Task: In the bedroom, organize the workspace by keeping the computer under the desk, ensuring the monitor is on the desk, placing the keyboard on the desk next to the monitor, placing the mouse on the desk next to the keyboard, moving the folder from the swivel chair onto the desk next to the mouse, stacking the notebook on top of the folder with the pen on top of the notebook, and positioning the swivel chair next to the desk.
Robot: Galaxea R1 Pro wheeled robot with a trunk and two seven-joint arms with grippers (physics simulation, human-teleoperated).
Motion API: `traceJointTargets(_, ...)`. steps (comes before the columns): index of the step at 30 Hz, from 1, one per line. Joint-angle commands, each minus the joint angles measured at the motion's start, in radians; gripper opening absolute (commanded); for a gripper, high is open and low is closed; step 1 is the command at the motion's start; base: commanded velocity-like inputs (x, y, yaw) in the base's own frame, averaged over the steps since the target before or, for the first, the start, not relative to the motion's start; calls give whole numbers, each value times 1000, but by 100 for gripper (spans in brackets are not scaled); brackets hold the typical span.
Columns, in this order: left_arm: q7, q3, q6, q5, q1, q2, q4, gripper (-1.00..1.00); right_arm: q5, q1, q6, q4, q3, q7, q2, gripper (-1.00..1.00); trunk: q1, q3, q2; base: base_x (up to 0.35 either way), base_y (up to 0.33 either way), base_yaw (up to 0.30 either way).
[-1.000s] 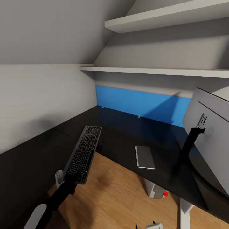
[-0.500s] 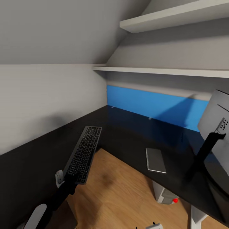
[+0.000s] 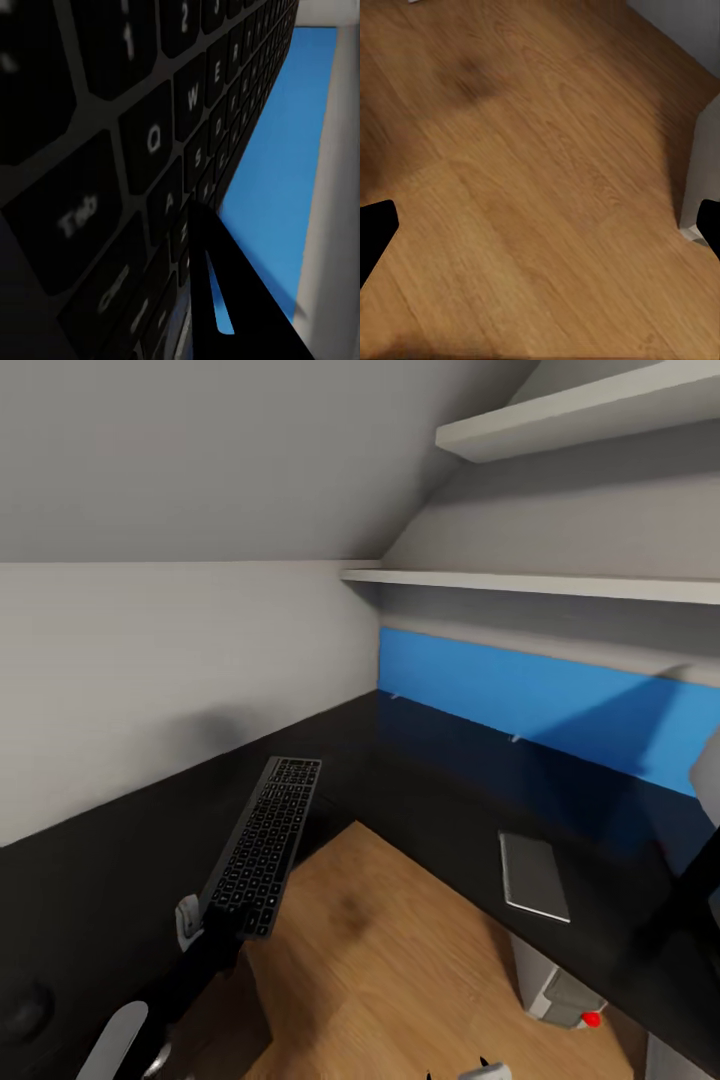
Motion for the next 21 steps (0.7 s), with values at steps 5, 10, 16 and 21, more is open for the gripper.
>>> traceJointTargets(5, -1, 1, 6, 2, -1, 0, 0, -100, -4, -1, -2, 2, 8, -6, 1, 100, 0, -1, -1, -260, -68, 72)
traceJointTargets(10, -1, 1, 6, 0, -1, 0, 0, -100, -4, -1, -2, 2, 9, -5, 1, 100, 0, -1, -1, -299, -100, 15)
traceJointTargets(16, -1, 1, 6, 0, -1, 0, 0, -100, -4, -1, -2, 2, 10, -6, 1, 100, 0, -1, -1, -170, -85, 3)
traceJointTargets(21, -1, 1, 6, 1, -1, 0, 0, -100, -4, -1, -2, 2, 10, -6, 1, 100, 0, -1, -1, -31, -16, 0)
